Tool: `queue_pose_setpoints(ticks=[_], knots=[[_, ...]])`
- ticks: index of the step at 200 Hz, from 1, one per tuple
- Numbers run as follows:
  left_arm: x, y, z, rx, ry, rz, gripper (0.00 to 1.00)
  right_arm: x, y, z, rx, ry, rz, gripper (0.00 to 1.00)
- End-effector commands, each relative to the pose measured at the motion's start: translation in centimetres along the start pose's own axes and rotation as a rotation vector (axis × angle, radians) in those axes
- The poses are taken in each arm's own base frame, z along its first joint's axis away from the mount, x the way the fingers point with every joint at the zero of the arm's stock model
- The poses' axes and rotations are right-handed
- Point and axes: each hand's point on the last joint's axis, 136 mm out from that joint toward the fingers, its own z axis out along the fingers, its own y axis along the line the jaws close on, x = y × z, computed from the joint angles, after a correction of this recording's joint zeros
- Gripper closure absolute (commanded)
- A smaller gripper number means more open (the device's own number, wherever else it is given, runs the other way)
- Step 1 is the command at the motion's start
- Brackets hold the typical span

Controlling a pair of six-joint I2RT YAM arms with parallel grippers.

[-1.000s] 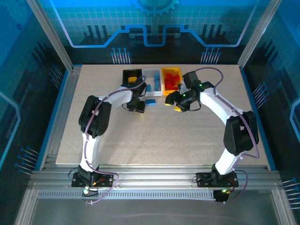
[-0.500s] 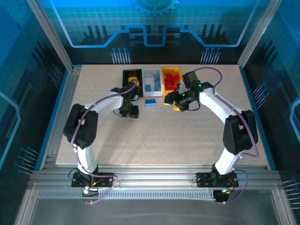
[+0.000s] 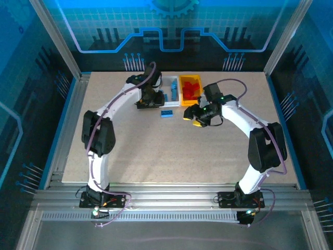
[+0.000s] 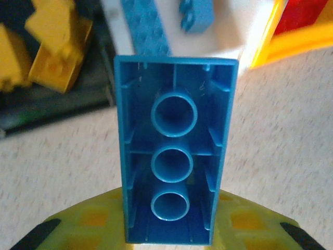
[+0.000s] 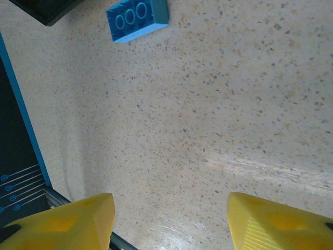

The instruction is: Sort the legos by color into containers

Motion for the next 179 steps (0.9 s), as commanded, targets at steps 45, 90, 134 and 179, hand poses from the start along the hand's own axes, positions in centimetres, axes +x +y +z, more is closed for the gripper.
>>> queue_pose_setpoints(ticks=[45,90,134,179], knots=[[-4.9,-2.0,4.4,0.065,-0.006,-0.025,0.79,0.8,-1.2,-3.5,0.017,-0.047,0.004,0.39],[-6.0,-2.5,5.6,0.089,-0.024,-0.049,0.63,1.4,-1.7,-3.6,0.027,-0.039,0.004,0.38],[-5.9,-2.3,4.6,0.072,-0.027,-0.04,0.49,1.0,-1.4,-3.2,0.014,-0.031,-0.002,0.38],[-5.3,-1.9,2.6,0.048,-0.034,-0.04,0.44,1.0,-0.9,-2.8,-0.003,-0.019,-0.026,0.37]])
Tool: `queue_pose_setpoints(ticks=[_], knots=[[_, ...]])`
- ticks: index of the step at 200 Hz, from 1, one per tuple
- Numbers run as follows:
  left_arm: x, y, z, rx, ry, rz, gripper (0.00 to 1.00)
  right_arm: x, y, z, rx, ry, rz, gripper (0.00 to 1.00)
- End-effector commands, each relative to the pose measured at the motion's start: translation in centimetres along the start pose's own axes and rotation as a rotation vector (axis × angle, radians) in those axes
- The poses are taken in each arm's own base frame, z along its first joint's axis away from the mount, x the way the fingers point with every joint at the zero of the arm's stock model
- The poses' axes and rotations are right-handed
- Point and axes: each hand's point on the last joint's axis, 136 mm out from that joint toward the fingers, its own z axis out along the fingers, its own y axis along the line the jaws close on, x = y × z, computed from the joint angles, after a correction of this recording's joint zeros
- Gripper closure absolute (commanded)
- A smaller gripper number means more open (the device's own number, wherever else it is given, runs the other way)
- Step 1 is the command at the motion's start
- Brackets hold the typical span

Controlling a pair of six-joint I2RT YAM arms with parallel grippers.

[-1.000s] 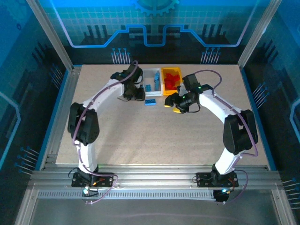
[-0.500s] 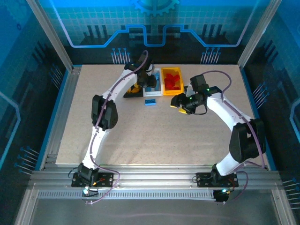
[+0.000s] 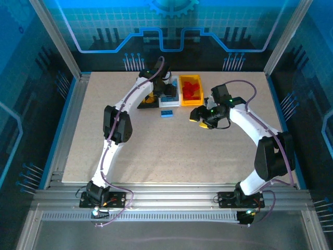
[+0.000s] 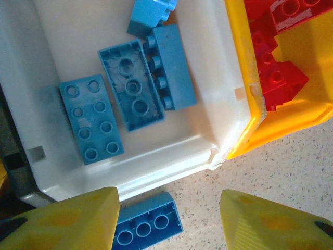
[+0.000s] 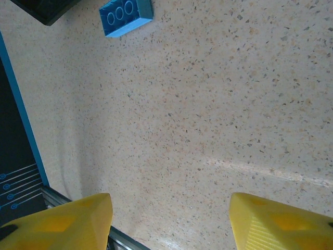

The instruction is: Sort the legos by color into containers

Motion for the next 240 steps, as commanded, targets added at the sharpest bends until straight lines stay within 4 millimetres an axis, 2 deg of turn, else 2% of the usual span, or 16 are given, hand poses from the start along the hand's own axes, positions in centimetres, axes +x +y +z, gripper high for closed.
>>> queue_pose_setpoints(ticks=[1,34,62,94,116,138,158,169,201,240], knots=[[-0.1,0.0,-3.5,-0.008,-0.024,0.002,0.44,0.0,0.4,0.2,-0.016,0.011,-0.025,0.37],[1.2,0.4,-6.5,-0.018,-0.038,-0.032,0.41,0.6,0.0,1.1,-0.013,0.036,-0.034,0.37],[4.1,0.9,-10.1,-0.012,-0.054,-0.07,0.37,1.2,-0.1,2.3,-0.011,0.065,-0.069,0.36],[9.8,2.1,-13.2,0.02,-0.045,-0.158,0.29,1.2,0.7,3.5,0.049,0.07,-0.169,0.35],[14.4,2.9,-13.9,0.06,-0.007,-0.239,0.2,0.7,2.0,4.3,0.12,0.006,-0.278,0.33],[18.6,3.6,-14.0,0.1,0.037,-0.339,0.01,0.2,3.6,5.5,0.169,-0.047,-0.378,0.26],[21.8,4.1,-14.4,0.127,0.055,-0.433,0.01,-0.4,5.3,6.7,0.23,-0.102,-0.476,0.14],[23.1,4.4,-15.2,0.139,0.045,-0.459,0.01,-0.9,6.7,7.2,0.252,-0.132,-0.533,0.0],[26.1,5.3,-18.3,0.145,0.012,-0.454,0.01,-2.4,9.1,8.8,0.373,-0.177,-0.622,0.0],[29.0,6.0,-20.9,0.15,0.001,-0.39,0.01,-3.3,9.1,11.3,0.531,-0.196,-0.62,0.0]])
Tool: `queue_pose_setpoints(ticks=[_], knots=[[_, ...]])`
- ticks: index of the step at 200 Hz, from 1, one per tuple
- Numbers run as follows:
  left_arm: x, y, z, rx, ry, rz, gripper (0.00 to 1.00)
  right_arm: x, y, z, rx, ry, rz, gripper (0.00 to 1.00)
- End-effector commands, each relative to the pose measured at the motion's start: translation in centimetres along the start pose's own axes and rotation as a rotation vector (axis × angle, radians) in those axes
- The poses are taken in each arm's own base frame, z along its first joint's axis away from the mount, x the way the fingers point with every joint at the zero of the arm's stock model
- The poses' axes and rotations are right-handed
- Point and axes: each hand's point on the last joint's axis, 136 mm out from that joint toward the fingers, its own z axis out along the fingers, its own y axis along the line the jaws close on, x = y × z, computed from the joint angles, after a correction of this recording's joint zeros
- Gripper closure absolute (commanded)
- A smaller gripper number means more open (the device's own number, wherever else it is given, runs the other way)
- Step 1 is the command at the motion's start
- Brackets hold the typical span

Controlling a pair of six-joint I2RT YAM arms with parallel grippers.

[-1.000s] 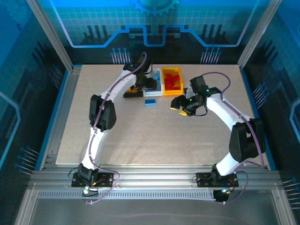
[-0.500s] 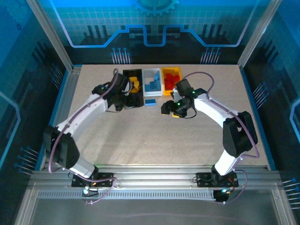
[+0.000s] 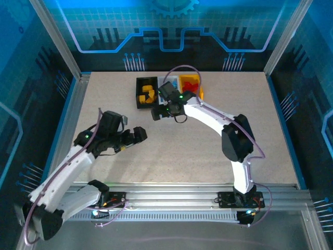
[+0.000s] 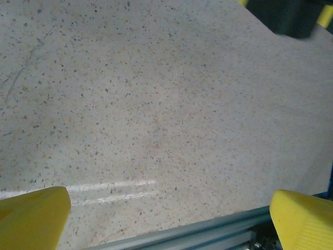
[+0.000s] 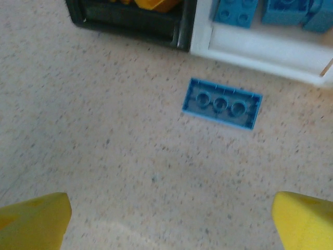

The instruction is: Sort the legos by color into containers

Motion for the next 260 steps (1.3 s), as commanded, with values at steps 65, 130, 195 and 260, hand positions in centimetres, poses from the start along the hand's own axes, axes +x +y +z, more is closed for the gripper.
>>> queue_pose_setpoints(ticks=[65,130,195,260], knots=[[5.2,3.1,-3.6,-0.008,0.064,0.073,0.01,1.1,-1.9,3.4,0.261,0.064,0.043,0.0],[5.0,2.8,-3.7,0.008,0.056,0.104,0.01,0.9,-2.0,6.2,0.208,0.111,0.101,0.0],[4.2,2.3,-3.2,0.001,0.058,0.074,0.01,1.0,-4.3,9.9,0.202,0.169,0.191,0.0],[3.4,2.0,-2.6,-0.019,0.057,0.073,0.01,1.2,-4.4,13.2,0.157,0.218,0.229,0.02]])
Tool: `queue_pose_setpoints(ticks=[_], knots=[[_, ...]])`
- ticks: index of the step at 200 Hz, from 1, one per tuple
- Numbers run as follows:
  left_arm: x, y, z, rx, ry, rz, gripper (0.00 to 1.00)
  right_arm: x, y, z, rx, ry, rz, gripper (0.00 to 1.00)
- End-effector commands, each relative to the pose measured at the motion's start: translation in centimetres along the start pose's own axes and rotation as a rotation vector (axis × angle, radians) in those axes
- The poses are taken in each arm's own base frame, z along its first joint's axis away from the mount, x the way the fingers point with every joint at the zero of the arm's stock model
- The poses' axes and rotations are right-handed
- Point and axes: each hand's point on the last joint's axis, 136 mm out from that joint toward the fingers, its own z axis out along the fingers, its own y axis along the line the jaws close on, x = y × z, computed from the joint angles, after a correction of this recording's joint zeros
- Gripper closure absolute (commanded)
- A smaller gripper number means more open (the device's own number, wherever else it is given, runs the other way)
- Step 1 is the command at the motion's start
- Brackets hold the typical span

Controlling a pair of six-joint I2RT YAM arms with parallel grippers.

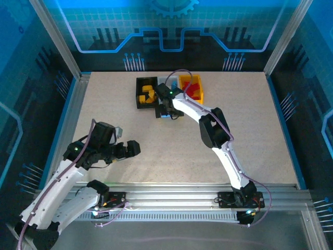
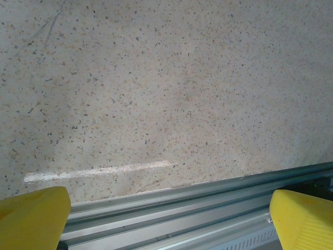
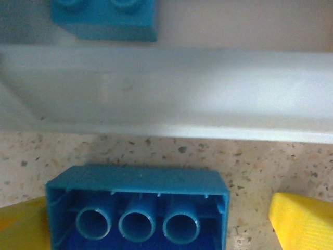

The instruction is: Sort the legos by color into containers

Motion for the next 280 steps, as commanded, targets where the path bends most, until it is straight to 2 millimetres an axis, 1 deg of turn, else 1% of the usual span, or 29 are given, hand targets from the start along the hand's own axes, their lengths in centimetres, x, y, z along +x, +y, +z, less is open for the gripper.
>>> queue_pose_setpoints(ticks=[1,18,50,91,105,141,149,185,205,217,220,222,225,258,280], knots=[[-0.9,-1.0,-0.5,0.03,-0.024,0.007,0.01,0.6,1.0,1.6,-0.033,0.044,0.019,0.02],[-1.0,-1.1,-0.4,0.027,-0.022,0.007,0.01,0.7,1.4,2.2,-0.04,0.049,0.028,0.04],[-1.2,-1.1,-0.5,0.022,-0.021,0.012,0.01,1.0,1.4,3.1,-0.026,0.066,0.042,0.11],[-0.9,-0.9,-0.4,0.02,-0.02,-0.001,0.01,1.1,0.4,2.8,0.034,0.06,0.028,0.23],[-0.8,-0.9,-0.4,0.024,-0.021,-0.004,0.01,0.9,0.2,2.3,0.04,0.051,0.018,0.27],[-0.8,-0.9,-0.3,0.029,-0.027,-0.01,0.01,0.8,0.1,1.2,0.034,0.025,-0.003,0.44],[-0.8,-0.8,-0.3,0.028,-0.026,-0.011,0.01,0.7,0.0,1.0,0.034,0.021,-0.005,0.45],[-1.1,-1.0,-0.2,0.037,-0.034,-0.005,0.01,1.1,-0.4,-0.7,0.025,0.018,-0.004,0.45],[-1.2,-1.2,0.2,0.048,-0.036,-0.008,0.01,2.0,-0.5,-2.1,-0.004,0.029,0.014,0.44],[-1.4,-1.5,0.5,0.066,-0.035,-0.015,0.01,2.9,-0.7,-3.0,-0.019,0.04,0.028,0.44],[-1.4,-1.6,0.6,0.071,-0.033,-0.016,0.01,3.4,-0.8,-2.8,-0.017,0.05,0.028,0.44],[-1.4,-1.7,0.6,0.074,-0.032,-0.017,0.01,3.3,-0.7,-3.5,-0.028,0.041,0.032,0.44],[-1.5,-1.8,0.7,0.079,-0.033,-0.018,0.01,3.5,-0.7,-3.9,-0.033,0.04,0.031,0.44],[-2.1,-2.8,1.4,0.117,-0.024,-0.021,0.01,6.9,-1.5,-6.3,-0.079,0.065,0.051,0.43],[-2.6,-3.5,1.8,0.133,-0.018,-0.014,0.01,8.6,-2.2,-8.3,-0.106,0.062,0.063,0.43]])
